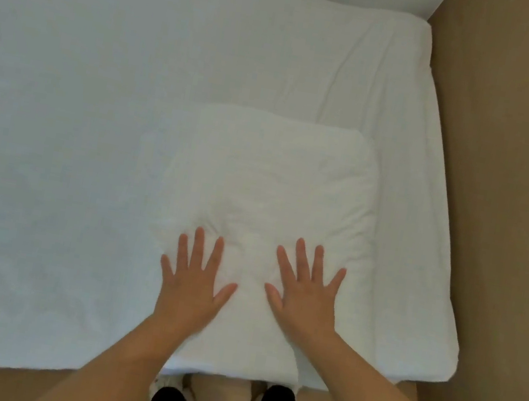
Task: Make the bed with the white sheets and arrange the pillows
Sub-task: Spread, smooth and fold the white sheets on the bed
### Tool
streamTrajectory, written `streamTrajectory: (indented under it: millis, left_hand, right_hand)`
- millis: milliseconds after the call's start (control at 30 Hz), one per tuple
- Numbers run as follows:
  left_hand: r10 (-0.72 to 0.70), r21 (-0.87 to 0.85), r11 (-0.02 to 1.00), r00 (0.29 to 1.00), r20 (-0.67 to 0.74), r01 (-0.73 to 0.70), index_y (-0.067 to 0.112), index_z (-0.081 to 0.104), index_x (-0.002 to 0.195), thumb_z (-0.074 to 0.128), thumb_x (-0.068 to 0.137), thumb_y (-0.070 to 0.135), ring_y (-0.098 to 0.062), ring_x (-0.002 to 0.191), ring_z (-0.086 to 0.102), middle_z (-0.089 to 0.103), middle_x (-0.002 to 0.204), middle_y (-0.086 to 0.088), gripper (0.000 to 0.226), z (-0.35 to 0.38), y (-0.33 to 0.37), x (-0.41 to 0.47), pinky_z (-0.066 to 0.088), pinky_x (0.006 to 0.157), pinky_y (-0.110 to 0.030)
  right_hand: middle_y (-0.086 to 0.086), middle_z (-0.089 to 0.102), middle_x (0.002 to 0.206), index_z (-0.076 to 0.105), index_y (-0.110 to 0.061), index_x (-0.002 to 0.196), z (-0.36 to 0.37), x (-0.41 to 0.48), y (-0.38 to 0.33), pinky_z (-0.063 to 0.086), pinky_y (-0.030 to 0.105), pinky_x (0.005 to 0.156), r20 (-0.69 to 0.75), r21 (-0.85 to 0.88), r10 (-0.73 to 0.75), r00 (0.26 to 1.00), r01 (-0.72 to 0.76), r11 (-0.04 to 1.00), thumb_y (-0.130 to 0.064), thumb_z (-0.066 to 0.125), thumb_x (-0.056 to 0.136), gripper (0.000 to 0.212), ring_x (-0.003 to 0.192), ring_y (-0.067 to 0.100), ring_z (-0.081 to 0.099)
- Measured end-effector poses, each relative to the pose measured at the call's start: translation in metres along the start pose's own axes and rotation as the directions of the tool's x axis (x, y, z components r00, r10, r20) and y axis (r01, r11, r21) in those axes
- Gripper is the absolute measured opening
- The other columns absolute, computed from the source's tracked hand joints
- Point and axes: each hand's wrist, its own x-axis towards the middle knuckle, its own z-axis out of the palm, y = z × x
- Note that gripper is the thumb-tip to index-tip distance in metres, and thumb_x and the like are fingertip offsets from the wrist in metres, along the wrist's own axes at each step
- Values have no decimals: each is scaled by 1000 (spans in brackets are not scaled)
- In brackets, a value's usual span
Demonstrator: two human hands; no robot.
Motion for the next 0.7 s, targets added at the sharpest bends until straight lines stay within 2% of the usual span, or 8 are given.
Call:
streamTrajectory:
  millis: [67, 167, 267, 300, 367, 467, 567, 700]
  left_hand:
    - [87, 43, 995, 996, 9, -87, 27, -9, 151, 0, 85, 75, -39, 147, 3, -5, 161, -13, 82, 7, 1, -25, 22, 109, -64]
    - [158, 116, 980, 986, 55, -164, 25, 3, 153, 20, 85, 74, -41, 146, 10, 4, 161, -15, 85, 15, -1, -46, 26, 107, -64]
    - [267, 219, 935, 960, 84, -279, 28, -1, 154, 46, 88, 65, -41, 147, -1, -10, 161, -15, 90, 30, -9, -54, 20, 111, -66]
    - [311, 252, 911, 945, 96, -326, 29, -7, 153, 48, 91, 60, -40, 147, -11, -20, 159, -13, 88, 34, -11, -55, 13, 113, -65]
    - [359, 267, 888, 927, 107, -375, 31, -12, 153, 47, 95, 52, -36, 145, -22, -29, 156, -9, 85, 35, -13, -57, 2, 115, -62]
    - [327, 263, 895, 931, 163, -361, 32, -12, 153, 47, 97, 45, -32, 145, -25, -31, 157, -6, 83, 30, -10, -61, 0, 116, -58]
    - [252, 198, 937, 949, 187, -288, 30, -9, 154, 46, 98, 41, -30, 146, -22, -28, 158, -4, 79, 18, -8, -68, 6, 119, -54]
    - [135, -45, 991, 973, 188, -129, 27, 6, 155, 49, 97, 37, -25, 150, -9, -17, 162, 0, 74, 7, -10, -75, 17, 119, -51]
  right_hand:
    - [7, 10, 164, 17, -33, 155, 11, -36, -10, 15, 76, 104, 11, -33, -113, 993, 114, 993, -68, 29, 90, 74, 148, 38, 9]
    - [9, 7, 164, 17, -35, 155, 26, -67, -7, 15, 79, 101, 86, -89, -191, 978, 198, 976, -76, 35, 83, 85, 148, 41, 9]
    - [8, -19, 162, -13, -36, 153, 41, -73, 17, 6, 81, 101, 171, -159, -11, 985, 39, 986, -80, 26, 82, 92, 148, 41, -11]
    - [7, -33, 157, -29, -36, 147, 46, -71, 28, 4, 81, 101, 216, -178, 82, 973, -44, 983, -80, 26, 84, 94, 145, 41, -21]
    - [6, -46, 149, -40, -36, 139, 45, -68, 45, 8, 79, 102, 313, -197, 243, 918, -187, 962, -77, 33, 86, 99, 142, 44, -27]
    - [9, -45, 149, -31, -35, 147, 34, -71, 46, 14, 76, 106, 396, -167, 319, 861, -274, 947, -69, 42, 90, 99, 143, 48, -20]
    - [13, -41, 152, -25, -32, 150, 18, -75, 32, 14, 73, 108, 408, -71, 285, 867, -281, 957, -60, 48, 92, 98, 144, 46, -19]
    - [5, -31, 157, -16, -35, 152, 2, -82, 22, 22, 71, 106, 375, 196, 331, 866, -423, 885, -59, 56, 89, 99, 146, 42, -14]
